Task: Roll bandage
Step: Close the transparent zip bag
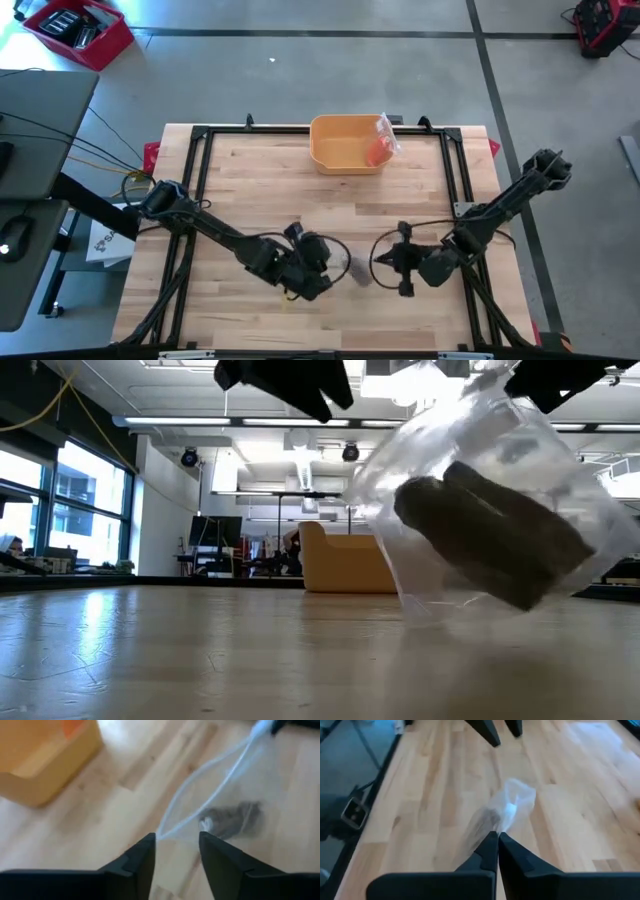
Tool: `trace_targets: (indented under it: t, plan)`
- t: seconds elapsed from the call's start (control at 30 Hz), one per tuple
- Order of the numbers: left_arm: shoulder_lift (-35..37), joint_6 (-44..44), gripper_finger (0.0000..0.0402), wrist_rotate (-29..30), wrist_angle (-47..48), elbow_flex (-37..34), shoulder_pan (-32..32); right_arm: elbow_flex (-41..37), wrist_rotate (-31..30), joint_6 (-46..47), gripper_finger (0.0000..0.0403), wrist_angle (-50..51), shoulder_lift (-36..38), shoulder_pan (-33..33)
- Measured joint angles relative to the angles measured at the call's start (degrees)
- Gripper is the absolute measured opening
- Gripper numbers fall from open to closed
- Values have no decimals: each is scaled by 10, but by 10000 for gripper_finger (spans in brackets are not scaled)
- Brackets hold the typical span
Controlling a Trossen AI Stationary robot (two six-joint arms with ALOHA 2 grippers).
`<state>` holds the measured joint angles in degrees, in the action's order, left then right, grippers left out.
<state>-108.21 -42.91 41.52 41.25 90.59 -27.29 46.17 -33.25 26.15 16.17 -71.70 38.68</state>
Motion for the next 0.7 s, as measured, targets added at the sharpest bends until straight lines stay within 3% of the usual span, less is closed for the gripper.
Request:
trace_targets:
  t: [0.17,0.3,0.43,0.7]
  plan:
    - [14,94,176,30,-63,0,7,7,-11,10,0,12,0,-5]
    - [-5,272,179,25,-226,2,-4,7,-8,4,0,10,1,-4]
    - [-48,392,179,20,-349,1,-3,7,-8,-28,0,3,1,0]
    - [-93,401,188,16,-390,1,33,7,-6,-56,0,-2,1,24]
